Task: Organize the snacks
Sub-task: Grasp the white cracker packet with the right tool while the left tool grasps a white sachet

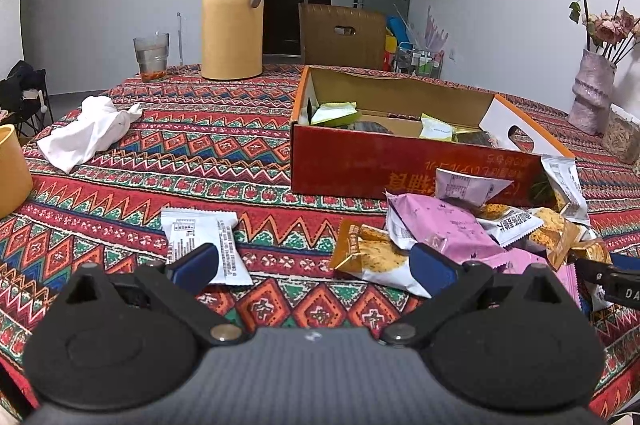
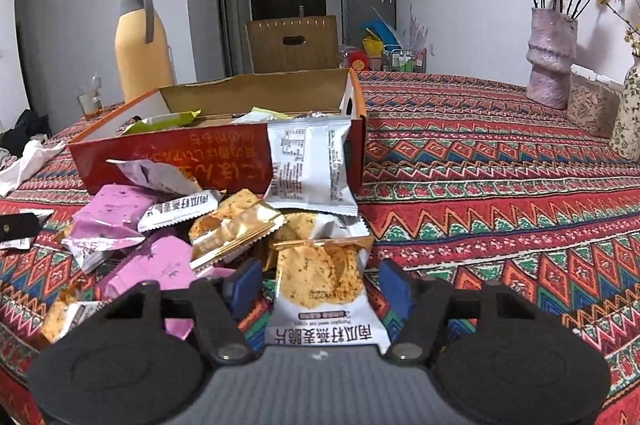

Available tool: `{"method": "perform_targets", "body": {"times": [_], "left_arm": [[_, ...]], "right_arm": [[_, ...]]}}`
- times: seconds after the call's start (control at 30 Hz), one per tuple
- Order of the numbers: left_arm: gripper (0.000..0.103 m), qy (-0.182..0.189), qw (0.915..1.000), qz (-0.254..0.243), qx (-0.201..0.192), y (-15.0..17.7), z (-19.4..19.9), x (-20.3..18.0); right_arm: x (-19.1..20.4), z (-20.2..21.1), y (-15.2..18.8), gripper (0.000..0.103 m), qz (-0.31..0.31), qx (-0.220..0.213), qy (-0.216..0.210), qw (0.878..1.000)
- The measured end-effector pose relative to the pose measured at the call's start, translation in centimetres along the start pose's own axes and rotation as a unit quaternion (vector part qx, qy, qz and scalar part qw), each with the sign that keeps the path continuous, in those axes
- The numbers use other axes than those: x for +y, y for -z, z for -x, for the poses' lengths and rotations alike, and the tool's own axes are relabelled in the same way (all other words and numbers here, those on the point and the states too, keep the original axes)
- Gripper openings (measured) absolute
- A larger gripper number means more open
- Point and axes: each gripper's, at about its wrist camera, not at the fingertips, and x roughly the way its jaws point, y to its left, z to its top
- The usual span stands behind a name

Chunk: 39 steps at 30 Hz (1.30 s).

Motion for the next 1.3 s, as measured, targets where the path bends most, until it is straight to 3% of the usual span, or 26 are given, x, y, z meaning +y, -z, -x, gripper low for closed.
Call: {"method": "perform_targets", "body": {"times": [0.03,0.3,0.6,1.1,1.3], "left_arm": [[0.103,0.001,1.0000,0.000,0.001,0.0,0.0,0.0],[0.103,0.004,1.0000,-0.002,0.006,0.2,-0.3,-0.3],[0.103,-0.004,1.0000,0.006,0.006,0.1,-0.3,0.2],[0.102,-0.128,0.9897,0.043,0.047,-1.5,-3.5,6.0],[0.076,-0.127,0.9887,0.039,0.070,-1.4,-4.9,6.1]], "right_arm": [[0.1,-0.1,0.1,0.047,0.002,0.004,0.000,1.000],[0.2,-0.1,0.3,0.043,0.003,-0.003,0.002,1.000],[-1.1,1.7,-0.2,0.043,-0.018,-0.042,0.008,0.999],[-1.7,1.9,0.0,0.043,-0.029,-0.048,0.011,0.998],[-1.9,1.9,0.0,0.043,-0.034,-0.049,0.014,0.998]]}}
